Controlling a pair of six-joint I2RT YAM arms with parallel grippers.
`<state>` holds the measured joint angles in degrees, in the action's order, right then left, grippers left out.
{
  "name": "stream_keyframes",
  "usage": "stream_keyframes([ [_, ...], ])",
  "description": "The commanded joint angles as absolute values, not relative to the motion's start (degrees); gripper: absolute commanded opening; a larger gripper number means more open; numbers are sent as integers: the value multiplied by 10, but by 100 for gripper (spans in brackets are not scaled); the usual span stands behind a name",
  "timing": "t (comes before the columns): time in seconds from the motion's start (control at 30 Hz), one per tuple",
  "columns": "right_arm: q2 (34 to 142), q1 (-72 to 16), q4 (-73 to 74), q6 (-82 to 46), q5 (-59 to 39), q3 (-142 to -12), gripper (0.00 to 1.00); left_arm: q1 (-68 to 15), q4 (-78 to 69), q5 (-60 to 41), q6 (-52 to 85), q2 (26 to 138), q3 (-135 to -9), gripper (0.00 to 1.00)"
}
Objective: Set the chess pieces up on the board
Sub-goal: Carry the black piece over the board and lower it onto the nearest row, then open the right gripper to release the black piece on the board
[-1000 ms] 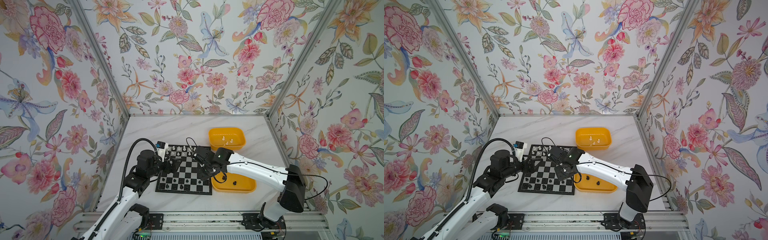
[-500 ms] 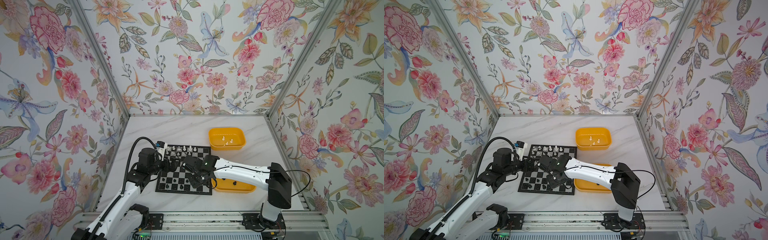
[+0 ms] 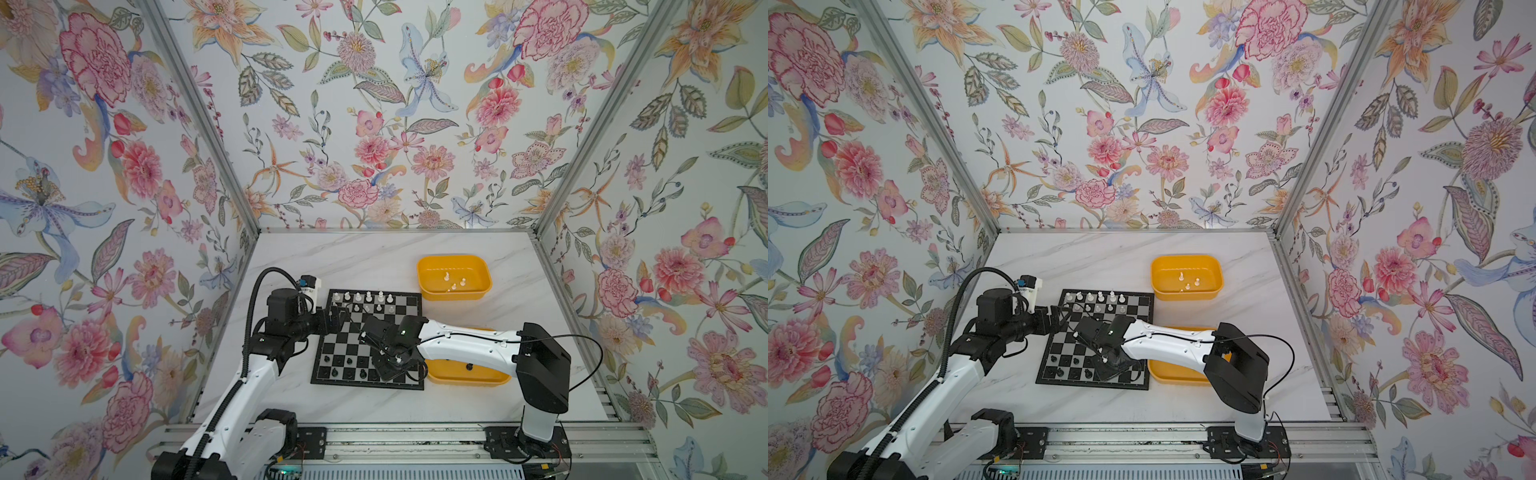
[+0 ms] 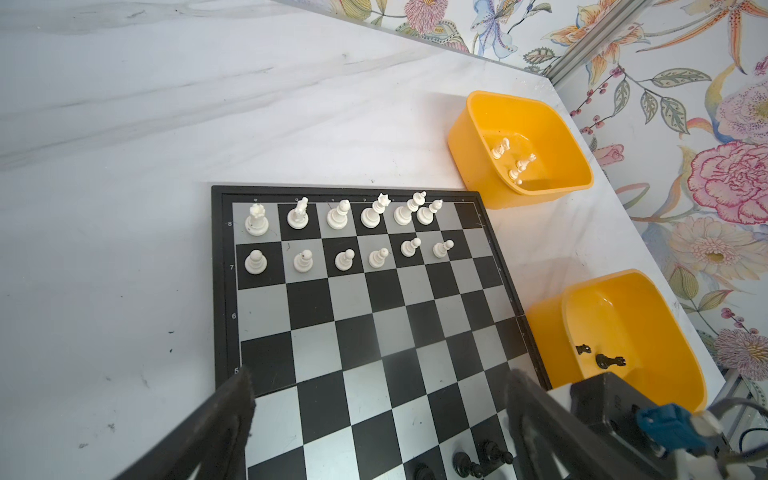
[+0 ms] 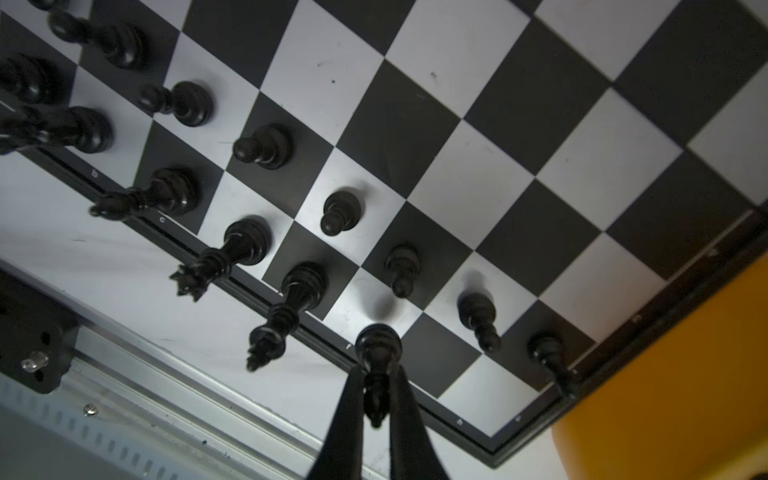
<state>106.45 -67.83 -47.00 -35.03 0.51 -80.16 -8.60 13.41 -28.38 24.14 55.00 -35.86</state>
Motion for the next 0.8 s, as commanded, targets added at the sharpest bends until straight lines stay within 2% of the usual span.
stream_keyframes([
  [0.0,1078,-683,-457,-360,0,-789,11,-78,143,-299,225,553,-381,96],
  [0.33,1094,-682,-455,-355,1,-796,12,-71,142,-308,221,559,-381,95],
  [0.5,1096,-680,-454,-351,-6,-793,16,-67,139,-312,223,556,-378,95],
  [0.77,1073,-678,-456,-345,-9,-795,37,-65,131,-317,229,555,-373,95],
])
